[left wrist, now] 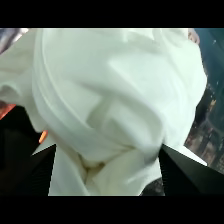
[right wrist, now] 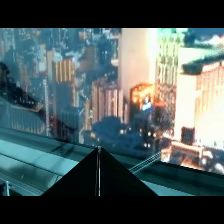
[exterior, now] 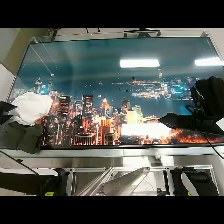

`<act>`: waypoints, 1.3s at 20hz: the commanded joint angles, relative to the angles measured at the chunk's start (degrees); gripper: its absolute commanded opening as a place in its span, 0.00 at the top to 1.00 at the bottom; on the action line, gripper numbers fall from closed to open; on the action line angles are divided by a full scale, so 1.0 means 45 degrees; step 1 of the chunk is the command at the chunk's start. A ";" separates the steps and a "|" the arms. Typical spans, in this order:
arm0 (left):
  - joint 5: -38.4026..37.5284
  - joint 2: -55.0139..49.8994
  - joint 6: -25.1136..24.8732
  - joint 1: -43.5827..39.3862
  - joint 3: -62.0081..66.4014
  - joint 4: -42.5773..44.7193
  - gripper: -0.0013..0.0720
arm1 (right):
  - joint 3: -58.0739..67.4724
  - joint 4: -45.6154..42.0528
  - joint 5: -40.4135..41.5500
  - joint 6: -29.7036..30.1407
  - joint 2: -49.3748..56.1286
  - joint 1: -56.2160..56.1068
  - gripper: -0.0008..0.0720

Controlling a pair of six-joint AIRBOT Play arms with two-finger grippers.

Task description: Fold the shirts.

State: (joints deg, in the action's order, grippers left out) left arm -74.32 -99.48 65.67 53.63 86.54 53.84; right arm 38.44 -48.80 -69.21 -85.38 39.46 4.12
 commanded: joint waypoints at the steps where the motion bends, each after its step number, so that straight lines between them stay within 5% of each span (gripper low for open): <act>1: 0.0185 -0.1807 -0.0053 -0.0986 0.1302 0.0044 0.01 | -0.0005 0.0000 -0.0005 -0.0005 -0.0010 -0.0010 0.97; 2: 0.0092 -0.2161 -0.0015 -0.1268 0.1695 0.0049 0.12 | -0.0005 0.0005 -0.0005 -0.0005 -0.0010 -0.0010 0.97; 4: -0.0816 -0.2715 0.0466 -0.1661 0.2477 0.0044 0.98 | -0.0005 0.0005 0.0000 -0.0005 -0.0010 -0.0010 0.97; 10: -0.3696 -0.1933 0.1870 -0.3079 0.4483 -0.0340 0.98 | -0.0005 0.0005 0.0000 -0.0005 -0.0010 -0.0010 0.97; 17: -0.3570 0.1739 0.1846 -0.8140 0.4454 -0.5289 0.98 | -0.0005 0.0005 -0.0005 0.0029 -0.0010 -0.0010 0.97; 26: -0.2390 0.1734 0.2297 -1.6951 0.4449 0.0282 0.95 | -0.0005 -0.0180 -0.0029 0.0034 -0.0005 -0.0010 0.96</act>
State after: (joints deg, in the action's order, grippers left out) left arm -87.50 -90.48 75.18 -12.34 106.50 46.92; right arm 38.44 -48.97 -69.23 -85.23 39.46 4.12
